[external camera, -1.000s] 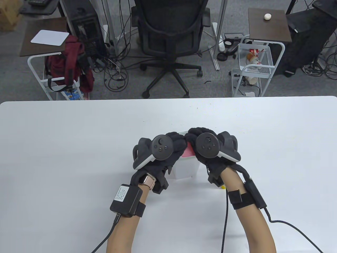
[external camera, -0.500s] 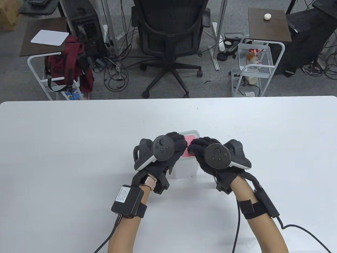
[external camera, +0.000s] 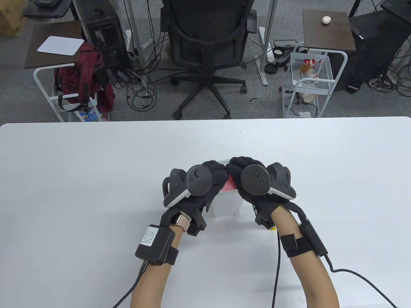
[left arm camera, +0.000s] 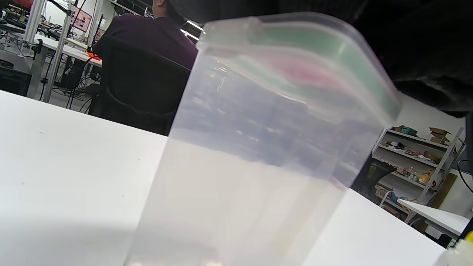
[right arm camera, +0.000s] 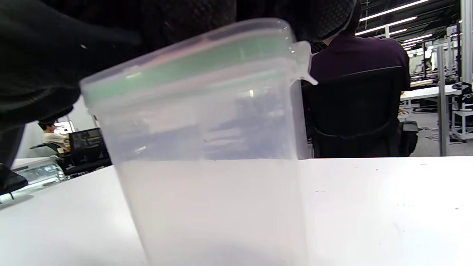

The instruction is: Squeeze liquid glue on card and attach to container

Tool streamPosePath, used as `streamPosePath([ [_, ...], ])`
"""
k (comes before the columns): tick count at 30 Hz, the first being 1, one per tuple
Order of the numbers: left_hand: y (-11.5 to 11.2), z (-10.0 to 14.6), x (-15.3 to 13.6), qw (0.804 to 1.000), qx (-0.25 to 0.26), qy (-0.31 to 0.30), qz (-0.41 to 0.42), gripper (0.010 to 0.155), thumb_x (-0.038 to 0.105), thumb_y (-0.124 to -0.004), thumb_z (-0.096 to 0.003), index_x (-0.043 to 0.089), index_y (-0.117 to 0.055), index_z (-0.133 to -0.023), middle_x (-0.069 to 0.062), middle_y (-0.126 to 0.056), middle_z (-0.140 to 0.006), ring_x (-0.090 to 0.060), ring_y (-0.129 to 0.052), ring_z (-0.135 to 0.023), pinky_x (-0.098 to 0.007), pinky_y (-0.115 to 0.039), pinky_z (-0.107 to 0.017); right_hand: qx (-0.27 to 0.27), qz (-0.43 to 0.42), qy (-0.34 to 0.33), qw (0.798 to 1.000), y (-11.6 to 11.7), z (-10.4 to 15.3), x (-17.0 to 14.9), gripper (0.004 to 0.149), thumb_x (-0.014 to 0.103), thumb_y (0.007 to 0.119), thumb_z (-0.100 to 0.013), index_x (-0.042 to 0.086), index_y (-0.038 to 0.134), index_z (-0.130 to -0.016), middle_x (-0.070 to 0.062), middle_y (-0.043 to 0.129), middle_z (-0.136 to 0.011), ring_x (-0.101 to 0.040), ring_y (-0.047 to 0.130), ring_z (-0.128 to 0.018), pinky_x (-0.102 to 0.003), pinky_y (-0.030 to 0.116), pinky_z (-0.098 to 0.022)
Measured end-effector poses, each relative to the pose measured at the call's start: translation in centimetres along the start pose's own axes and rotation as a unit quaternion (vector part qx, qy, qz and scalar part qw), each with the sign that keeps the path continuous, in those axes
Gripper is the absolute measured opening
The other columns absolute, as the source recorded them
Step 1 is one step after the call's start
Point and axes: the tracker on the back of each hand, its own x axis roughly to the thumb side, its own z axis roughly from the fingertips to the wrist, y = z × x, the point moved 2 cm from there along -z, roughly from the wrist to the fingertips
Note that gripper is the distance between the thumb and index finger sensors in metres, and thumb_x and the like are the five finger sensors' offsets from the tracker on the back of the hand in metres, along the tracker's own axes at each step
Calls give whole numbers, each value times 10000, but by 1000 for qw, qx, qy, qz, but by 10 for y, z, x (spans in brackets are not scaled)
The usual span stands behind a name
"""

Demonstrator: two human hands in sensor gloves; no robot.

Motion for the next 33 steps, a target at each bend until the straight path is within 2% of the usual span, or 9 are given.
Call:
streamPosePath([
  [4, 0, 0, 0, 1000, 2, 0, 0, 380, 453, -768, -458, 463, -759, -838, 262, -734, -1022, -11, -667, -1083, -223, -577, -856, 8, -6, -20, 1000, -4, 10, -1, 418, 224, 681, -568, 115, 770, -962, -82, 729, -1065, -378, 700, -986, -487, 606, -775],
  [11, -1, 1, 0, 1000, 5, 0, 3, 394, 452, -767, -459, 462, -749, -852, 263, -735, -1022, -10, -667, -1084, -223, -577, -856, 11, -34, -50, 998, -8, 23, -3, 384, 227, 684, -561, 149, 805, -917, -72, 760, -1041, -372, 722, -971, -488, 624, -762],
  [22, -1, 1, -3, 1000, 1, -1, 17, 393, 454, -766, -458, 465, -746, -850, 261, -728, -1027, -4, -656, -1088, -217, -568, -859, -7, -9, 9, 1000, 1, -3, -2, 402, 227, 668, -583, 141, 754, -966, -80, 688, -1090, -378, 651, -1008, -502, 540, -805],
  [29, -2, 2, -2, 1000, 5, 6, 21, 374, 453, -765, -460, 466, -753, -834, 269, -725, -1026, -1, -652, -1090, -218, -564, -860, -4, 25, -25, 999, -2, 14, 5, 433, 242, 675, -575, 102, 754, -976, -102, 719, -1066, -390, 698, -975, -498, 592, -778],
  [33, -2, 2, -2, 1000, 6, 9, 23, 390, 452, -765, -460, 466, -743, -850, 272, -725, -1025, 1, -650, -1090, -217, -562, -861, 3, 3, -51, 999, -6, 25, 6, 396, 241, 678, -568, 138, 788, -935, -87, 752, -1042, -381, 724, -961, -497, 615, -764],
])
